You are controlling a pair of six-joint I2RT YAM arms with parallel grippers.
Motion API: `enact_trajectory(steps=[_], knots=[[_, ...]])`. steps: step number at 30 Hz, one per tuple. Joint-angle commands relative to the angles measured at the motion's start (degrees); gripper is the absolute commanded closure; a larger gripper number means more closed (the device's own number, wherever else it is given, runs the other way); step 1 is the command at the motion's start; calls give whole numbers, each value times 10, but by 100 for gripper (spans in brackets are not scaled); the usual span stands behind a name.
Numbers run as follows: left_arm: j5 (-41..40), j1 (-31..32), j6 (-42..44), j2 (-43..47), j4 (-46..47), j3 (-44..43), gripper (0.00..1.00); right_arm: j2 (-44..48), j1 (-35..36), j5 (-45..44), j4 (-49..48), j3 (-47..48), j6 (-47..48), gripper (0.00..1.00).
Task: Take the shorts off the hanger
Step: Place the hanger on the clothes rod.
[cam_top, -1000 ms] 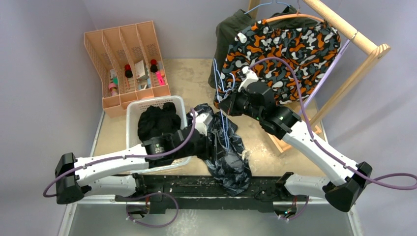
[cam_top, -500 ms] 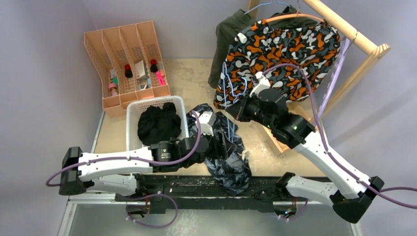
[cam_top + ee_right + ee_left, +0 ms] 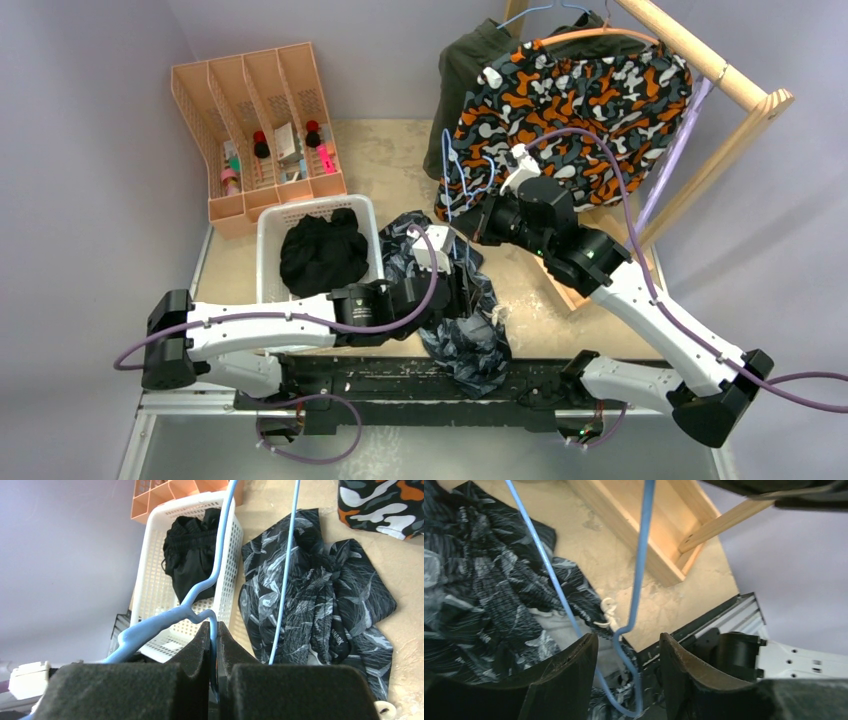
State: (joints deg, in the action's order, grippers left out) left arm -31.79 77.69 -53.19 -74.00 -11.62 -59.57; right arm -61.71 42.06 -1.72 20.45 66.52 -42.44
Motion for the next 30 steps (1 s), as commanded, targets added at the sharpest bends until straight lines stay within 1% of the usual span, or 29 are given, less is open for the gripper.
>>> enact_trajectory(steps=[1,3,7,9,12,14,15,17,18,19,21,25,28,30], knots=[[-32,1,-13,7,-15,-16,56,10,2,34,-26,20,-8,100],[-25,2,-12,10,-9,-9,66,11,2,30,-27,23,-9,100],[-19,1,-10,14,-21,-10,93,7,2,33,-28,30,-3,100],[-18,1,-4,21,-27,-11,100,8,2,37,-29,29,1,100],[-27,2,-1,35,-51,-18,100,13,2,43,-33,23,6,100],[-35,2,0,48,-70,-20,100,18,2,45,-31,19,7,92],[-40,1,0,57,-80,-20,100,23,2,48,-33,17,8,88],[-42,1,5,74,-92,-20,100,35,2,64,-37,9,11,76],[-41,1,10,78,-100,-24,100,44,2,76,-40,4,12,65],[-41,0,12,82,-117,-32,100,52,2,90,-48,-3,11,58],[-33,0,19,82,-154,-53,100,66,2,137,-72,-21,11,54],[-18,1,18,76,-249,-112,100,82,2,173,-121,-53,-11,44],[1,0,25,75,-292,-148,100,89,2,224,-161,-82,-34,44],[11,1,35,72,-306,-168,100,96,3,238,-177,-90,-42,44]])
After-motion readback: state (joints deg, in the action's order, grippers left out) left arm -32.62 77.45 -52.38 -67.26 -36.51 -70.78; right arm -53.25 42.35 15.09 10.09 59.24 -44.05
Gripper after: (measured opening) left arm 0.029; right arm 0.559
